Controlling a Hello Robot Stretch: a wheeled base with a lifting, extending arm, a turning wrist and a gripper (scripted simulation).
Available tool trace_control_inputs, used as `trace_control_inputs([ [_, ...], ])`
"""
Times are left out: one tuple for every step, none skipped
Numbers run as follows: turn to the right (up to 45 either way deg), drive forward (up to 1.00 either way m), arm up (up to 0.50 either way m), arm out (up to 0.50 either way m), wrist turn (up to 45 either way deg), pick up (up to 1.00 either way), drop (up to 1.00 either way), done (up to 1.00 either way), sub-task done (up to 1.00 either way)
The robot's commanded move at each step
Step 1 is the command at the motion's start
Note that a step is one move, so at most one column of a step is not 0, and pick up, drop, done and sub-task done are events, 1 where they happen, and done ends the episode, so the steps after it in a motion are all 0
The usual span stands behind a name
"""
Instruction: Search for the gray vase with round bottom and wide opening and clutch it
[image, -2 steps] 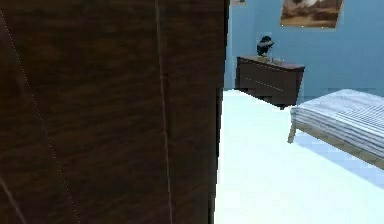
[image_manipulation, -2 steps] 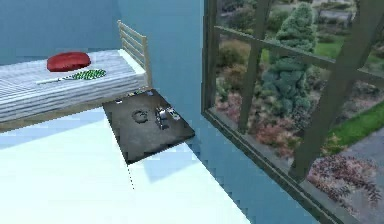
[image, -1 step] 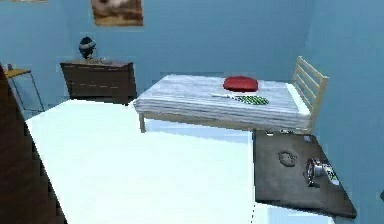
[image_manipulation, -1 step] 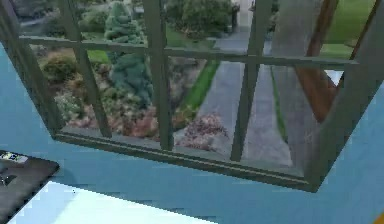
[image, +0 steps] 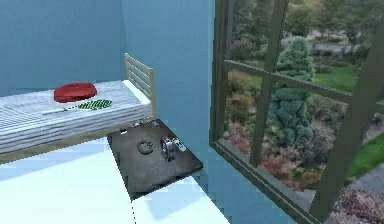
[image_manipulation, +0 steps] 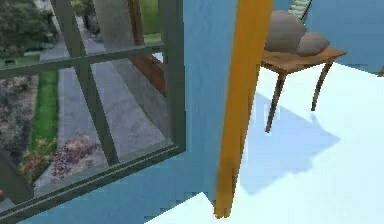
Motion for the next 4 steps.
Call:
trace_control_inputs([
  [12.0, 0.00, 0.00, 0.00, 0.0, 0.00, 0.00, 0.00, 0.00],
  [0.0, 0.40, 0.00, 0.00, 0.0, 0.00, 0.00, 0.00, 0.00],
  [-45.0, 0.00, 0.00, 0.00, 0.0, 0.00, 0.00, 0.00, 0.00],
  [-45.0, 0.00, 0.00, 0.00, 0.0, 0.00, 0.00, 0.00, 0.00],
])
